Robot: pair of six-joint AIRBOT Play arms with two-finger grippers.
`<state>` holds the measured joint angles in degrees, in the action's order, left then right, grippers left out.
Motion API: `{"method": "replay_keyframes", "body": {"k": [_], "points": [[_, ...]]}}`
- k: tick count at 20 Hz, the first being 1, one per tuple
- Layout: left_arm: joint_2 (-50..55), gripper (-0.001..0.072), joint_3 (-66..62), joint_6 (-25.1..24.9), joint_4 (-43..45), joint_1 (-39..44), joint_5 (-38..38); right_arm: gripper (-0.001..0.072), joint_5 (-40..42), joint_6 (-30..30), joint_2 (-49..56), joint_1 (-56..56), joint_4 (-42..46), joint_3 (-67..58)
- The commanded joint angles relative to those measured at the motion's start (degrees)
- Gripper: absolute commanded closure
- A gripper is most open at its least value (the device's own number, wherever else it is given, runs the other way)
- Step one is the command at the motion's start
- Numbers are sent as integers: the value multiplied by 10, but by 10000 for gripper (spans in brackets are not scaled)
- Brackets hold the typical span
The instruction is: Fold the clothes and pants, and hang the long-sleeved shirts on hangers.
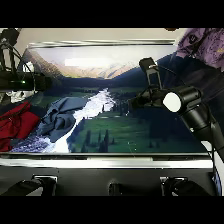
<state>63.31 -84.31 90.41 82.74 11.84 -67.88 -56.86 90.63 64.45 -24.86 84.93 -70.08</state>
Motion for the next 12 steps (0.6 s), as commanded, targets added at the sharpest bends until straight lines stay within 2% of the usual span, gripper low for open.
{"method": "replay_keyframes", "body": {"k": [1,2,3,4,5,7,8,12], "points": [[0,681,0,2,-2,0,3,680,0,0,0,0,0,-1],[0,628,0,10,-1,0,0,680,0,0,0,0,0,-1],[1,502,0,11,1,0,-1,680,0,0,0,0,0,-1],[4,111,0,28,11,-1,-13,680,0,0,0,0,0,-1],[12,-13,0,66,33,-1,-38,680,0,0,0,0,0,-1],[35,-13,14,96,88,-11,-104,680,0,0,0,0,0,-1],[41,-12,42,104,93,-20,-106,680,0,0,0,0,0,-1],[43,-12,206,128,93,-52,-4,680,0,0,0,0,0,-1]]}}
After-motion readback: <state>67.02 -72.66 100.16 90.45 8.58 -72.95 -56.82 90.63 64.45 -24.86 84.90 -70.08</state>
